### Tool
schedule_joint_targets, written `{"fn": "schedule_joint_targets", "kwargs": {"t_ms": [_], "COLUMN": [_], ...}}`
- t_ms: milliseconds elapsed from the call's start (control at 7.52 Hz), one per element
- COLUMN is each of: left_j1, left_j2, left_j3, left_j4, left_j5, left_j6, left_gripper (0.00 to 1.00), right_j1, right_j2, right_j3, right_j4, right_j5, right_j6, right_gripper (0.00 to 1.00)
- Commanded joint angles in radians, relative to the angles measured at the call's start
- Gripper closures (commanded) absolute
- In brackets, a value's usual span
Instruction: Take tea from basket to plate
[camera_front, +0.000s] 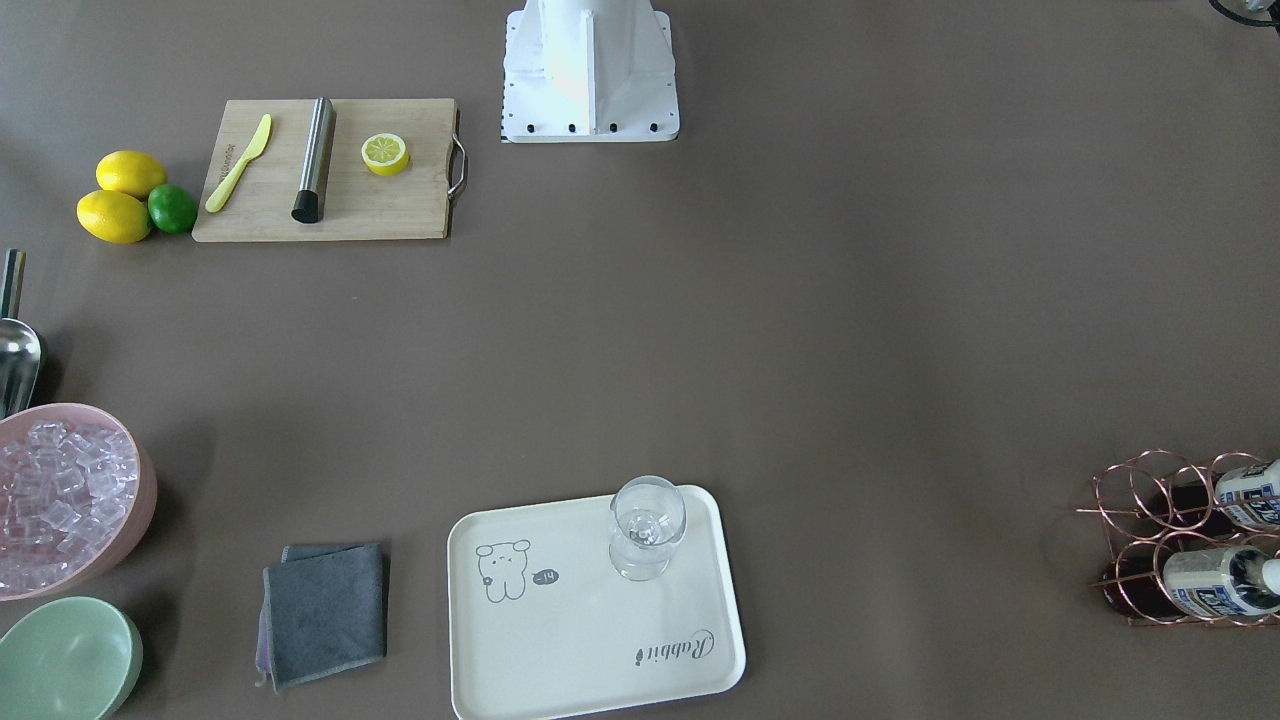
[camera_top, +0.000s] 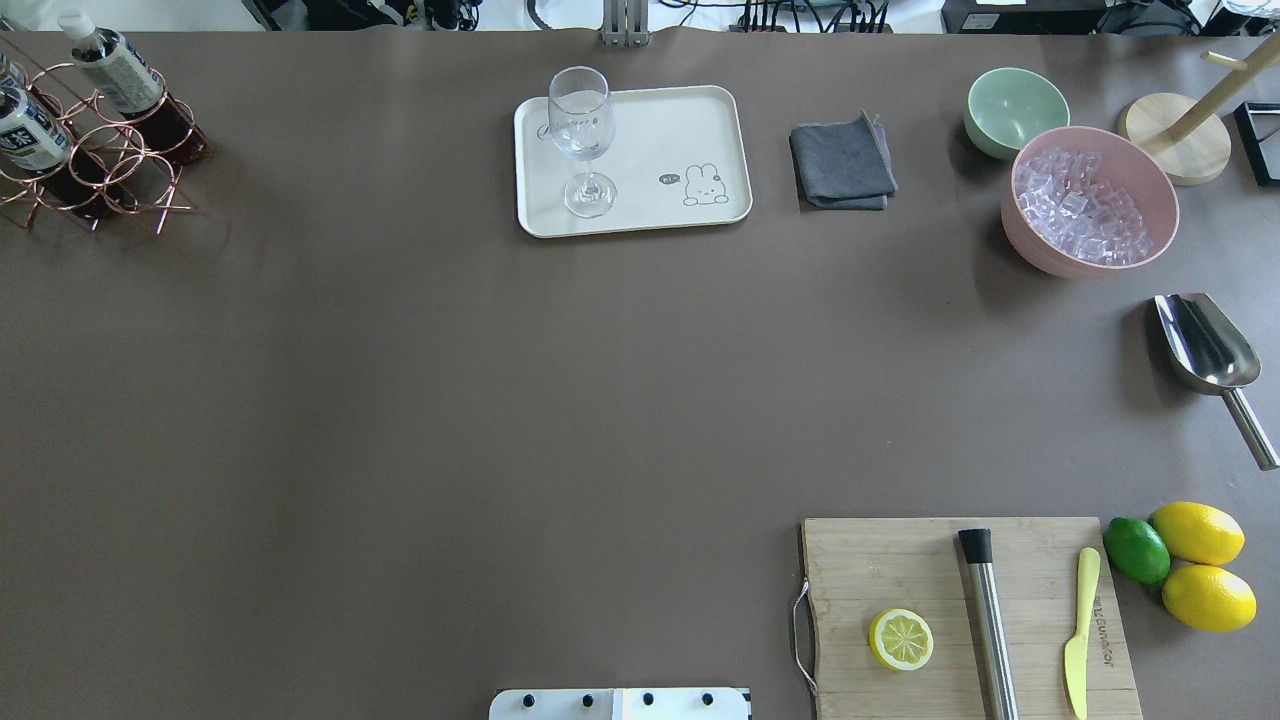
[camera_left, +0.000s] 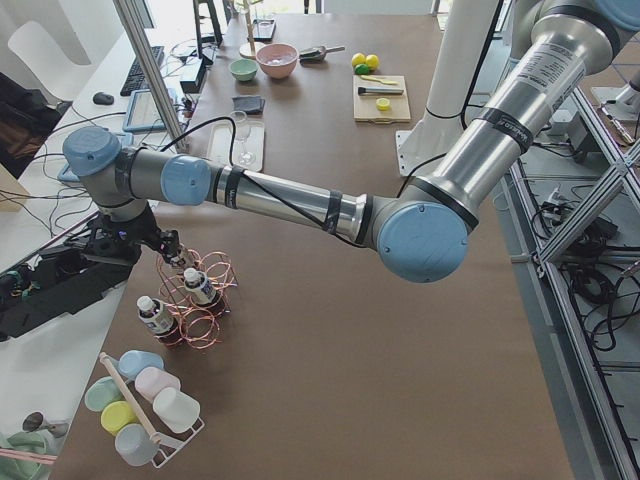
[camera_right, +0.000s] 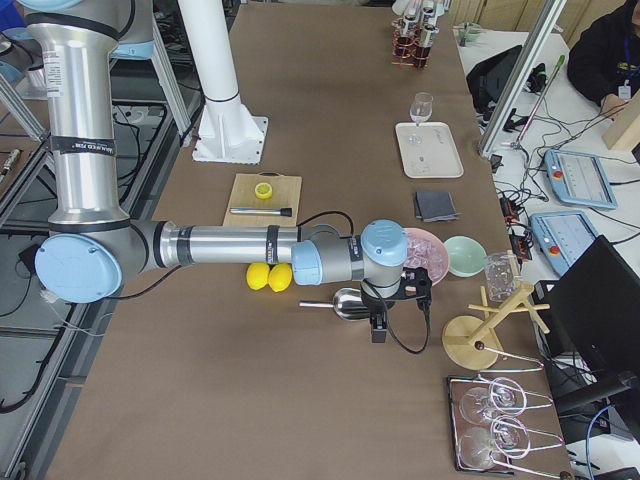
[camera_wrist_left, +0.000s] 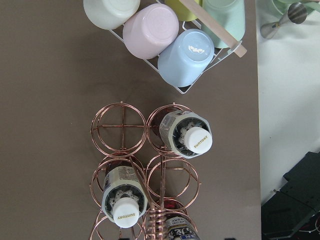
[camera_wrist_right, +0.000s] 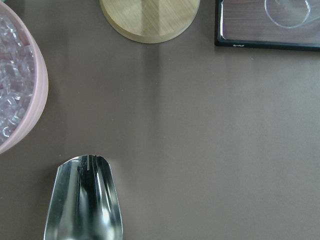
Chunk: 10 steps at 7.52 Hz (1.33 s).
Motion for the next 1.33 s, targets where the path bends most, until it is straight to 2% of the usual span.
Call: {"fn": "schedule_joint_targets", "kwargs": {"t_ms": [0, 665, 931, 1197], "left_j1": [0.007, 0.061, 0.061, 0.060], "left_j2": [0.005, 0.016, 0.016, 0.014], "left_j3": [0.009, 0.032, 0.031, 0.026], "left_j4": [-0.022, -0.092, -0.094, -0.094], "left_j5": [0.000, 0.000, -0.001, -0.009], "left_j6": [-0.017, -0.084, -0.086, -0.115], "left_gripper": [0.30, 0.30, 0.57, 0.77], "right_j1": [0.000, -0.002, -0.002, -0.029], "right_j2": [0.000, 0.002, 0.011, 0.012], "right_j3": [-0.002, -0.010, 0.010, 0.013], "right_j4": [0.001, 0.001, 0.001, 0.014], "right_j5": [0.000, -0.002, 0.003, 0.002], "right_j6": [-0.001, 0.008, 0.008, -0.001], "right_gripper": [0.00, 0.00, 0.00, 0.00]}}
